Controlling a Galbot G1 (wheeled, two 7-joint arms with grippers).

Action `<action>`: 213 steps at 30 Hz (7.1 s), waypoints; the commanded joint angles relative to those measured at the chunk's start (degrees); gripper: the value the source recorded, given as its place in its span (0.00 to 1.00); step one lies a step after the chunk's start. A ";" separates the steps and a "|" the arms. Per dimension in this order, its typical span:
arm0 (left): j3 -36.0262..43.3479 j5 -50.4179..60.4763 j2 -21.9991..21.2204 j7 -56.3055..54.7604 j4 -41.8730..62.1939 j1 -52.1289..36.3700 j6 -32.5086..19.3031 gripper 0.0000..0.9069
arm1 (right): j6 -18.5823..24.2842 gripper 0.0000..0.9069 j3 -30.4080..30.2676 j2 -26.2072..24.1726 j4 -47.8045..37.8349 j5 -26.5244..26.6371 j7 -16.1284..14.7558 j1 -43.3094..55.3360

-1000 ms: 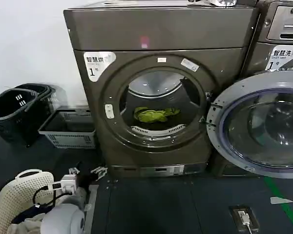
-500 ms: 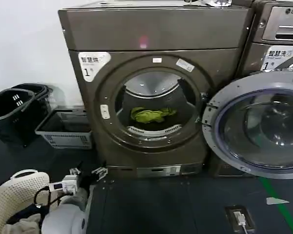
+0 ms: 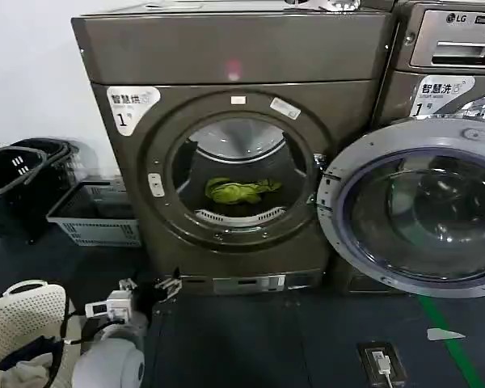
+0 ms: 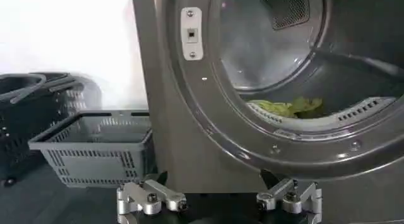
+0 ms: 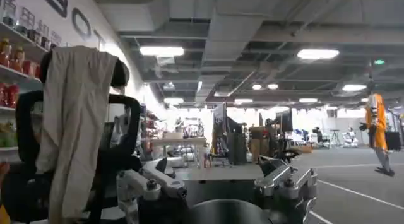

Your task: Grasp the clothes from the dryer.

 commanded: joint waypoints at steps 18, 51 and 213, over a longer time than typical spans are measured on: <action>0.49 0.28 -0.07 1.28 -0.21 0.25 2.81 1.00 | 0.64 1.00 -0.35 0.46 -0.27 0.02 0.00 0.36; 0.80 1.06 -0.49 0.50 -0.47 -0.31 2.81 1.00 | 5.62 1.00 -0.83 0.71 -1.54 2.50 2.90 0.74; -4.07 73.40 -0.43 51.95 57.59 -45.75 -41.65 1.00 | 9.28 1.00 -10.60 4.55 4.32 0.61 3.14 4.04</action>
